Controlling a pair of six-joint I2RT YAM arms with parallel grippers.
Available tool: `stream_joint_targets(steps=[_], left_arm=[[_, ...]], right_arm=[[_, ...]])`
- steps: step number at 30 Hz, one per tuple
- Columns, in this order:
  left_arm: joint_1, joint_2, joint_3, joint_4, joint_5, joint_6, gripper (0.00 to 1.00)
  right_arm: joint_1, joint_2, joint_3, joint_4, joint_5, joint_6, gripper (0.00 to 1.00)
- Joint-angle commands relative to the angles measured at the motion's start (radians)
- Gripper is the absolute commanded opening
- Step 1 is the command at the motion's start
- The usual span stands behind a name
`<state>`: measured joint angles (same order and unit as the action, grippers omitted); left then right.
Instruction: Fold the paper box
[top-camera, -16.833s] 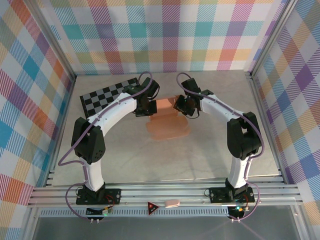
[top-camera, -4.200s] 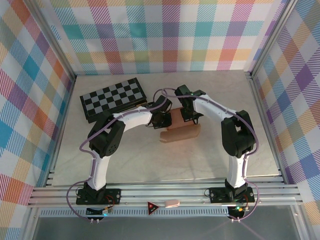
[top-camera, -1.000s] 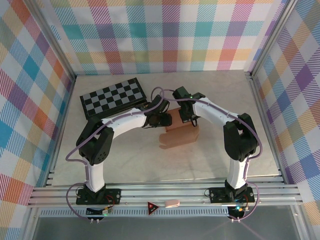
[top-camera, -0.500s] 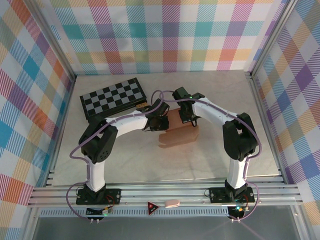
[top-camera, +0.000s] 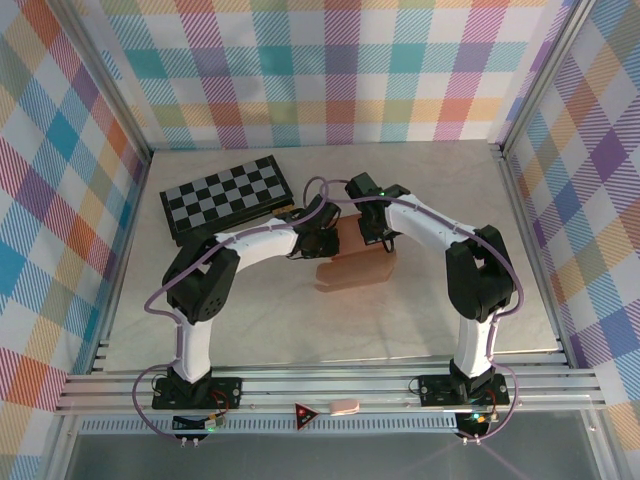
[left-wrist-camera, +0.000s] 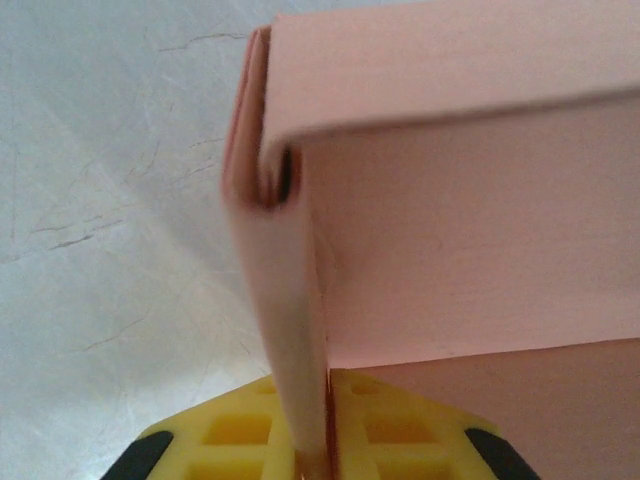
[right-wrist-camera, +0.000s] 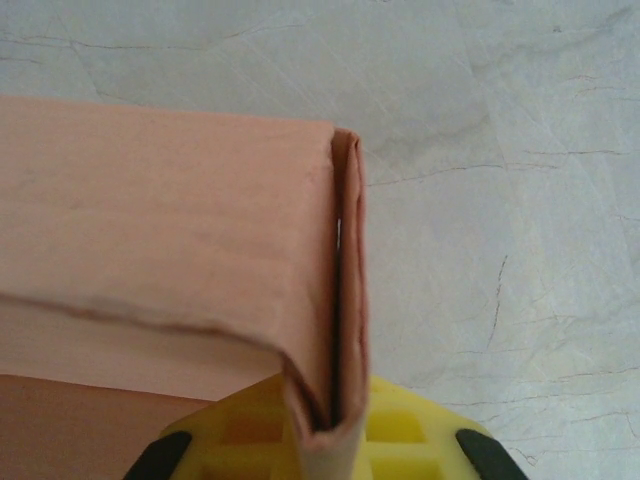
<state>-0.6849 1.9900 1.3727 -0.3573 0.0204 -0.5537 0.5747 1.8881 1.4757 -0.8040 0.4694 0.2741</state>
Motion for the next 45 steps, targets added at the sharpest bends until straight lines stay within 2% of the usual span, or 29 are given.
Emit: stream_joint_targets(steps=[1,5,9,17,20,22,28,32,38,41,45], left_arm=[[-0.005,0.068,0.003,-0.101,-0.054,0.027,0.15],[-0.005,0.075,0.005,-0.115,-0.069,0.028,0.15],[-0.007,0.075,0.003,-0.118,-0.085,0.032,0.00],[-0.010,0.093,0.052,-0.171,-0.113,0.025,0.00],[-0.014,0.075,0.076,-0.191,-0.130,0.020,0.27],[-0.014,0.046,0.105,-0.205,-0.131,0.020,0.37],[-0.009,-0.062,0.225,-0.292,-0.156,0.002,0.46],[-0.004,-0.140,0.293,-0.310,-0.214,0.008,0.47],[0.017,-0.200,0.407,-0.320,-0.272,0.042,0.47],[0.031,-0.213,0.449,-0.337,-0.270,0.063,0.47],[0.045,-0.248,0.460,-0.366,-0.274,0.086,0.47]], right_arm=[[0.007,0.014,0.032,-0.016,-0.014,-0.004,0.00],[0.007,0.017,0.037,-0.019,-0.014,-0.001,0.00],[0.007,0.019,0.043,-0.021,-0.013,0.000,0.00],[0.007,0.024,0.043,-0.027,-0.017,0.005,0.00],[0.007,0.029,0.044,-0.033,-0.022,0.010,0.00],[0.006,0.036,0.051,-0.045,-0.029,0.021,0.00],[-0.032,0.054,0.066,-0.079,-0.109,0.100,0.00],[-0.058,0.055,0.096,-0.117,-0.178,0.157,0.00],[-0.156,0.045,0.103,-0.182,-0.353,0.403,0.00],[-0.206,0.025,0.073,-0.189,-0.468,0.590,0.00],[-0.229,-0.006,0.035,-0.215,-0.516,0.869,0.00]])
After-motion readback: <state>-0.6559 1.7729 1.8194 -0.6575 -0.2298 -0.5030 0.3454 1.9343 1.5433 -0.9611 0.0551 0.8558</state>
